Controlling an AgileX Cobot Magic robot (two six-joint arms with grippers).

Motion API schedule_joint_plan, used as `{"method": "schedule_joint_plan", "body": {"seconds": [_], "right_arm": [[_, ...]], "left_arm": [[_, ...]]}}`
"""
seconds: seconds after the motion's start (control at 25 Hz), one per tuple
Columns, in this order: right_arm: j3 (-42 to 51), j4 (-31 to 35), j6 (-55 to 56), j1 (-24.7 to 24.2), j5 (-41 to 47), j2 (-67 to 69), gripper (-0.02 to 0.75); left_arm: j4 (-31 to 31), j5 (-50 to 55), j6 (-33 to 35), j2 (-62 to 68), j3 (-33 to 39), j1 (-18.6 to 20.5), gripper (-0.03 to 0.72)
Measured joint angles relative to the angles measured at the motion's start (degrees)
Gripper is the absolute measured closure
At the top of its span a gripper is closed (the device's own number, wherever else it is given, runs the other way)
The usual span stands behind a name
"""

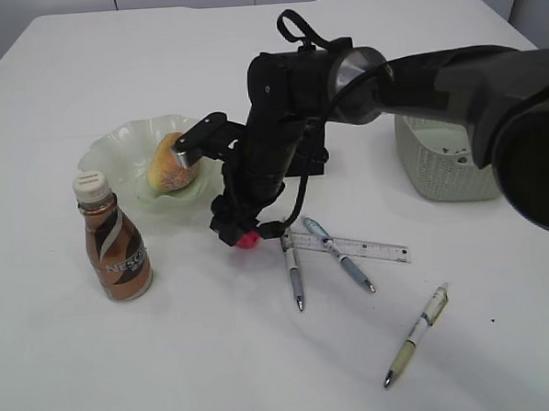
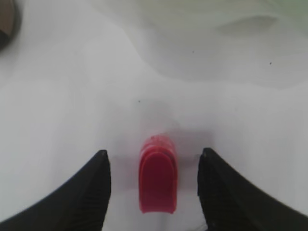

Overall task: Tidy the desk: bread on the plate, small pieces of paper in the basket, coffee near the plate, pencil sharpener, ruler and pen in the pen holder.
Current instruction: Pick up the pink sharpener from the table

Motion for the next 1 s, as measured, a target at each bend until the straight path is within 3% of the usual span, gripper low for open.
{"method": "schedule_joint_plan", "body": {"seconds": [0.56,0.72,1.0], "right_arm": [[-0.1,-2.0,-0.1,0.0,0.0,1.3,0.286],[-0.1,-2.2,-0.1,0.0,0.0,1.3,0.339],[-0.1,-2.2,-0.1,0.0,-0.6,1.3,0.513]], "left_arm": [[0.1,0.0,0.0,0.0,0.0,0.0,0.355],[0.1,0.0,0.0,0.0,0.0,0.0,0.355],[0.2,0.0,0.0,0.0,0.0,0.0,0.356]]}}
